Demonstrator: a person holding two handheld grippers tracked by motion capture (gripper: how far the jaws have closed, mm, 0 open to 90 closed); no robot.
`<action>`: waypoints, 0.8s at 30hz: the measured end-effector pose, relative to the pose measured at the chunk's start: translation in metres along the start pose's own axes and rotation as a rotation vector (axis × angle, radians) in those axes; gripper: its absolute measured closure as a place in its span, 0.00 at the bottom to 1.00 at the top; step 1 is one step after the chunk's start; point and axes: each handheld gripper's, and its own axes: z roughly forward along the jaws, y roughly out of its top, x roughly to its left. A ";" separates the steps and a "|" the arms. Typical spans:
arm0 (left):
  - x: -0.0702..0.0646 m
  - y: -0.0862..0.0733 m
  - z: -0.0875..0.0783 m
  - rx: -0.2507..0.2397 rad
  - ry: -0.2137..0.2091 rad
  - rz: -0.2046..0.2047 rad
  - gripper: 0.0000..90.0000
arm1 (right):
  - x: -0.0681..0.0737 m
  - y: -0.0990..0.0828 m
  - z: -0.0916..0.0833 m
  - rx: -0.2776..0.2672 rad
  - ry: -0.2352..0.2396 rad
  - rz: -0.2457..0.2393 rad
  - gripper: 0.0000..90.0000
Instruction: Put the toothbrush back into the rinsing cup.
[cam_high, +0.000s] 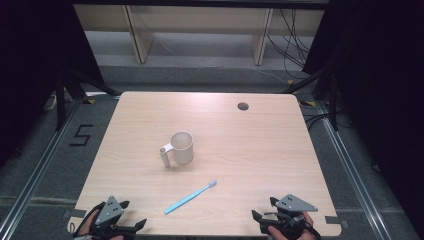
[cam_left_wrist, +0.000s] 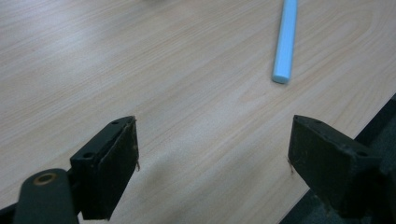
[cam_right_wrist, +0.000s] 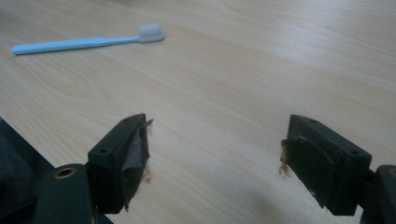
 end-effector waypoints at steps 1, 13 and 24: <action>0.000 0.000 0.000 -0.003 -0.001 0.000 0.18 | 0.003 0.000 -0.001 0.019 -0.001 0.059 0.25; -0.003 0.002 0.002 -0.027 -0.059 -0.028 0.17 | -0.002 -0.001 -0.001 0.012 -0.011 0.014 0.27; -0.010 0.015 0.008 0.018 -0.083 0.069 0.18 | -0.003 -0.001 -0.002 0.006 -0.010 0.020 0.27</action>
